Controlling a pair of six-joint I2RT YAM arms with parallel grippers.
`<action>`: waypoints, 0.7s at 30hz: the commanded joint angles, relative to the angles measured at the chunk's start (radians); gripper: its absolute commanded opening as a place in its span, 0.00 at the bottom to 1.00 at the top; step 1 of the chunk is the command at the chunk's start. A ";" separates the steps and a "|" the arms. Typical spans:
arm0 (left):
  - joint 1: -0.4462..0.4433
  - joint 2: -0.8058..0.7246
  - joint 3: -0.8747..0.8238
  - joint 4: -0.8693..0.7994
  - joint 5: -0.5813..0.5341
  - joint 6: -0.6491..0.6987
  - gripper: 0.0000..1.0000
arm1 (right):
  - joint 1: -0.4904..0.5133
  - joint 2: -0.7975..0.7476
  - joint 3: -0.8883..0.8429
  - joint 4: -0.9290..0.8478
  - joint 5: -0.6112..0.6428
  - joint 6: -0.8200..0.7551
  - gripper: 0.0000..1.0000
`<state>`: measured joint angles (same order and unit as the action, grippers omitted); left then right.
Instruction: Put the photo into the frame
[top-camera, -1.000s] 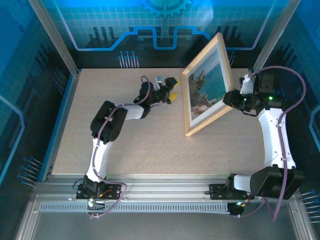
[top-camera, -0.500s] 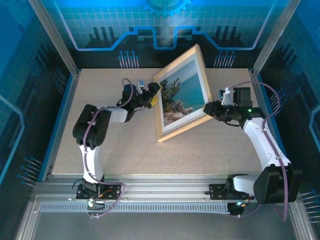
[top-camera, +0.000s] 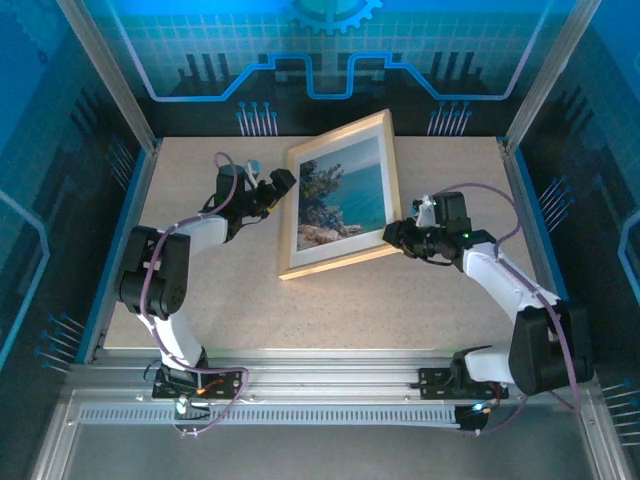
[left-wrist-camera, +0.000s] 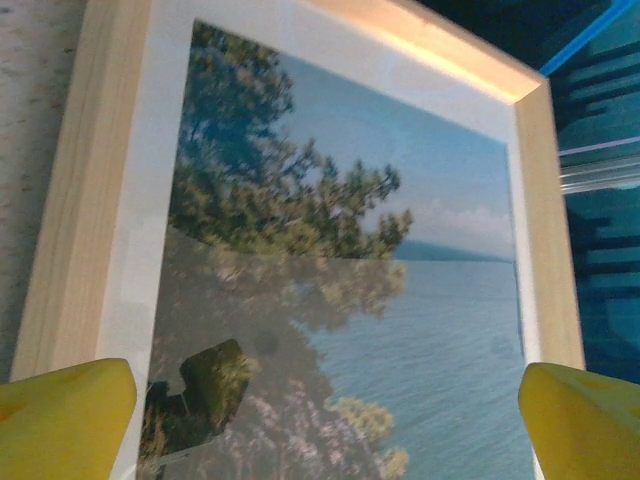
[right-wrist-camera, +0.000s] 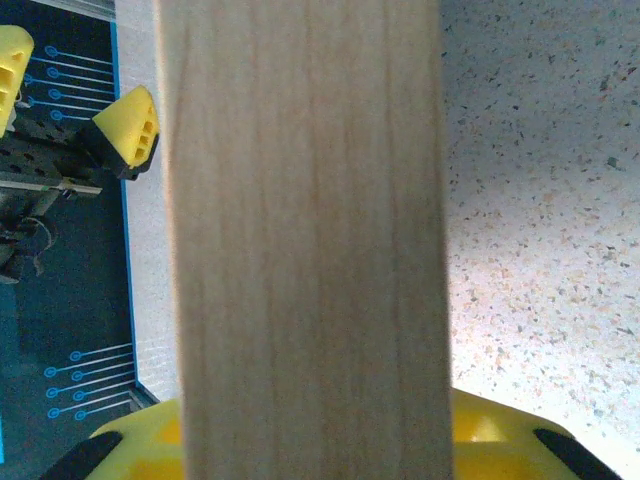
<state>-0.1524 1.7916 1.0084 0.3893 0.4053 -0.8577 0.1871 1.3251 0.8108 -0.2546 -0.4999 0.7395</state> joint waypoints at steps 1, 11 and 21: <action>0.004 -0.044 -0.020 -0.119 -0.063 0.101 0.99 | 0.028 0.052 -0.054 -0.055 0.158 -0.049 0.03; 0.004 -0.057 -0.016 -0.222 -0.125 0.180 0.99 | 0.026 0.143 -0.119 -0.031 0.208 -0.040 0.08; 0.001 -0.023 -0.034 -0.211 -0.119 0.162 0.99 | -0.001 0.255 -0.067 -0.072 0.222 -0.131 0.13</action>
<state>-0.1524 1.7531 0.9966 0.2028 0.2996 -0.7212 0.1936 1.5265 0.7387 -0.1558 -0.4805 0.6701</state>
